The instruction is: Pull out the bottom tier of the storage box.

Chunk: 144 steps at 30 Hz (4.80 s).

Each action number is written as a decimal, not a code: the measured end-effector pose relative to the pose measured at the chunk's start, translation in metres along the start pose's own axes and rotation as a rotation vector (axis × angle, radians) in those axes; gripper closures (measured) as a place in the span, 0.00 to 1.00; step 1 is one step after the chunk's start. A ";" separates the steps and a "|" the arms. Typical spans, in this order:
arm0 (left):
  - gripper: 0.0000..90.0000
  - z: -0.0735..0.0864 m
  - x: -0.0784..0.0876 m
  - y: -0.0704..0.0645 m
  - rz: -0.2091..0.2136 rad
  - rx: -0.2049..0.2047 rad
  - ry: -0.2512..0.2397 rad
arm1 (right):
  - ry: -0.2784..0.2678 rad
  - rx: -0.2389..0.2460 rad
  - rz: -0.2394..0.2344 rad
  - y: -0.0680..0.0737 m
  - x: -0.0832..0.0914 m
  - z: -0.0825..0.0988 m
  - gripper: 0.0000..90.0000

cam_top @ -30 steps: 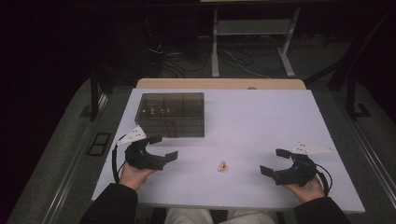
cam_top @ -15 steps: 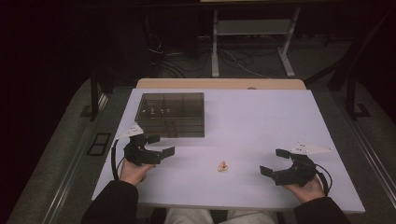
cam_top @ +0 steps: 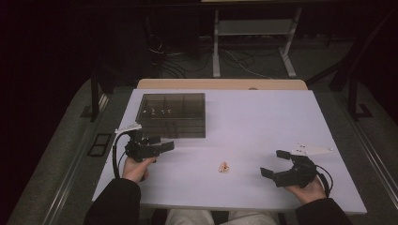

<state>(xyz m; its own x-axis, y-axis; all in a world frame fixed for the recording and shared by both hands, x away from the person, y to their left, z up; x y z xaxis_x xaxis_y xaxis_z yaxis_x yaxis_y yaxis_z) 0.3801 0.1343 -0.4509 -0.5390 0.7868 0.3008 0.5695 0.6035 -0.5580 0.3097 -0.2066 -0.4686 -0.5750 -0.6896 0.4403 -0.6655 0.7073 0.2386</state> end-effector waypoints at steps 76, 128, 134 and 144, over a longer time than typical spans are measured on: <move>0.76 0.022 -0.032 0.073 -0.253 0.611 -0.214 | 0.030 0.024 0.011 -0.001 -0.002 0.004 0.01; 0.89 0.032 -0.030 0.068 -0.187 0.659 -0.223 | 0.051 0.048 0.014 0.000 -0.002 0.007 0.01; 0.89 0.036 -0.027 0.065 -0.190 0.650 -0.220 | 0.052 0.048 0.014 -0.001 -0.002 0.008 0.01; 0.89 0.041 -0.022 0.060 -0.192 0.653 -0.221 | 0.052 0.050 0.013 0.000 -0.002 0.008 0.01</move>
<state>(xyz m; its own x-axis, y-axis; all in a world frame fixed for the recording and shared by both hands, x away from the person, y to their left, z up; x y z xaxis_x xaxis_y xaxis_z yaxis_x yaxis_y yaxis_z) 0.4008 0.1477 -0.5227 -0.7452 0.5878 0.3148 0.0012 0.4733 -0.8809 0.3074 -0.2065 -0.4762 -0.5591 -0.6705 0.4876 -0.6818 0.7065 0.1897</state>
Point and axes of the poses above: each handheld gripper's, and its own axes: x roughly backward along the jaws, z roughly out of its underside, y roughly to its left, the point moved 10 cm from there along -x, roughly forward along the jaws, and after that the axes turned 5 degrees about -y, right-handed, at the moved point
